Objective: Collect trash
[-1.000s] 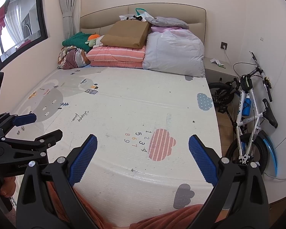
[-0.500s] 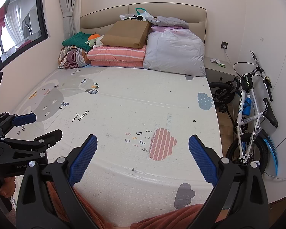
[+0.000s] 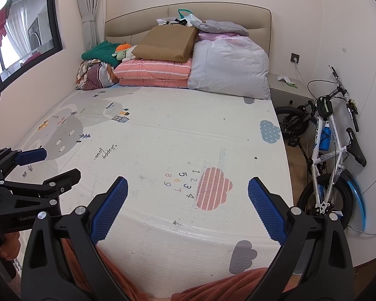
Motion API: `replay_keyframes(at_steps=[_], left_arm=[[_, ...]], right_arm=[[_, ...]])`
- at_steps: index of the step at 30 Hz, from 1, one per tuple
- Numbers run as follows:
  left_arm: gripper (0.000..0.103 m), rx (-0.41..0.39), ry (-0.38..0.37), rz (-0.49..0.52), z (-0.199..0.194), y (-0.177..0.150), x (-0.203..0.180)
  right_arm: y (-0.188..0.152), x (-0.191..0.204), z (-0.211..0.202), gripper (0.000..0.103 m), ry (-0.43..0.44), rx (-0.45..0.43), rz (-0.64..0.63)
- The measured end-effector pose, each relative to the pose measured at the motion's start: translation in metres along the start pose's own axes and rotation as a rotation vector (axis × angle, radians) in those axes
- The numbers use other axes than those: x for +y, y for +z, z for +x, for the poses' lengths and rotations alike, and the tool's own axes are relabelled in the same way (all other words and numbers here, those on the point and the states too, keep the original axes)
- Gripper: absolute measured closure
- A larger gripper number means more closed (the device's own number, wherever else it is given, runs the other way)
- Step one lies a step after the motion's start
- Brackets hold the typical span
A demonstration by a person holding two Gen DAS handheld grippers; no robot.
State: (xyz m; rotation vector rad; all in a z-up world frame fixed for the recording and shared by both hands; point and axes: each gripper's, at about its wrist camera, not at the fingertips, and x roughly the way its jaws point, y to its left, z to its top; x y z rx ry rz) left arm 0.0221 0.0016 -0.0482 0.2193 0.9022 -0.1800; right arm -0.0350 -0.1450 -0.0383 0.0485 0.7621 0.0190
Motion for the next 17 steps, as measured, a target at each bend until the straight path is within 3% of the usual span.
replay_keyframes(at_steps=[17], left_arm=[[0.017, 0.018, -0.024, -0.016, 0.0038, 0.001, -0.0046]], right_arm=[[-0.0032, 0.0013, 0.0032, 0.01, -0.002, -0.001, 0.008]])
